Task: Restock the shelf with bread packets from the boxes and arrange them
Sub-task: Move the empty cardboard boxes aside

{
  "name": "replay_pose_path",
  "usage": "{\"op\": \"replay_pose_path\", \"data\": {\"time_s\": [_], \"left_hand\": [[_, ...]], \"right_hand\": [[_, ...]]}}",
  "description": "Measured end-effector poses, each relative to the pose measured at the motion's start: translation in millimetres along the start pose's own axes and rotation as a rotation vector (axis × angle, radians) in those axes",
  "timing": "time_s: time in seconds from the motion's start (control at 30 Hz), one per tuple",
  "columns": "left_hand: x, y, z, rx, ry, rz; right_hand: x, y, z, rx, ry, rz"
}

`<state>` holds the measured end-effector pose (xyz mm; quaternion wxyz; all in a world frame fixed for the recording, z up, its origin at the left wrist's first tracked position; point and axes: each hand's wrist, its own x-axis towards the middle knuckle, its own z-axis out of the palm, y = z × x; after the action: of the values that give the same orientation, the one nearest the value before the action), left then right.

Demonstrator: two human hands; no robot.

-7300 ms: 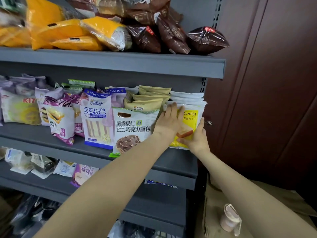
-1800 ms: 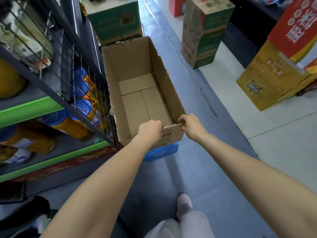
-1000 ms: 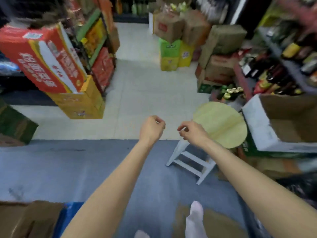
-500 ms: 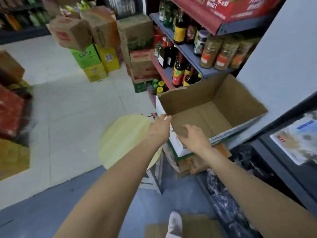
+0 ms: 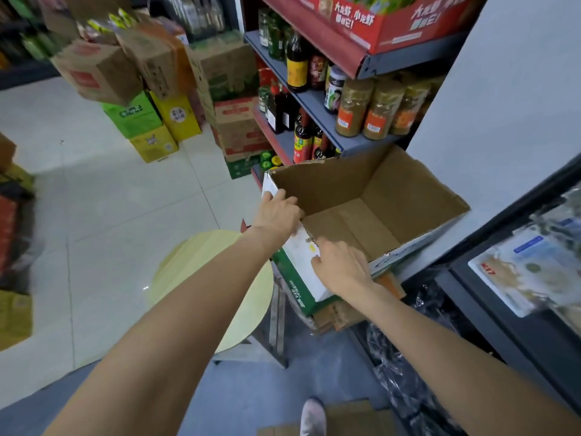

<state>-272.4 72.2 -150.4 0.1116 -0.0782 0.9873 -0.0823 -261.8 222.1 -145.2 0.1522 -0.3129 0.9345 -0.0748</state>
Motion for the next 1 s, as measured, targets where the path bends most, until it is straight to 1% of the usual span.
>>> {"op": "replay_pose_path", "data": {"time_s": [0.07,0.13,0.23,0.3,0.47,0.53,0.63,0.73,0.83,1.0], "left_hand": [[-11.2,-4.7,-18.1,0.007,0.051,0.036],[-23.5,-3.7,-31.7,0.006,0.077,0.091],[-38.3,2.4,-40.5,-0.123,0.025,0.141],[-46.3,8.0,-41.4,-0.225,0.003,0.161],[-63.5,19.9,-39.5,-0.364,0.056,0.123],[-63.2,23.1,-40.6,-0.37,0.049,0.116],[-56.5,23.7,-40.8,-0.408,0.017,0.094],[-53.6,29.1,-39.6,-0.351,-0.038,0.137],[-48.6,33.9,-31.1,-0.331,-0.085,0.145],[-49.5,29.3,-15.6,-0.358,-0.047,0.115]], "right_hand": [[-12.8,-5.3,-11.5,0.035,0.091,0.025],[-28.3,-8.1,-20.8,0.011,0.168,0.047],[-52.2,-11.7,-31.8,-0.059,0.208,0.061],[-63.1,-14.6,-34.6,-0.109,0.197,0.067],[-72.5,-18.9,-33.8,-0.162,0.205,0.099],[-71.4,-15.4,-33.5,-0.163,0.202,0.107],[-67.7,-10.8,-35.0,-0.105,0.152,0.144],[-64.5,-4.2,-35.0,-0.053,0.069,0.163],[-61.1,0.7,-32.5,-0.067,0.008,0.164],[-55.7,0.7,-18.7,-0.085,0.051,0.135]]}}
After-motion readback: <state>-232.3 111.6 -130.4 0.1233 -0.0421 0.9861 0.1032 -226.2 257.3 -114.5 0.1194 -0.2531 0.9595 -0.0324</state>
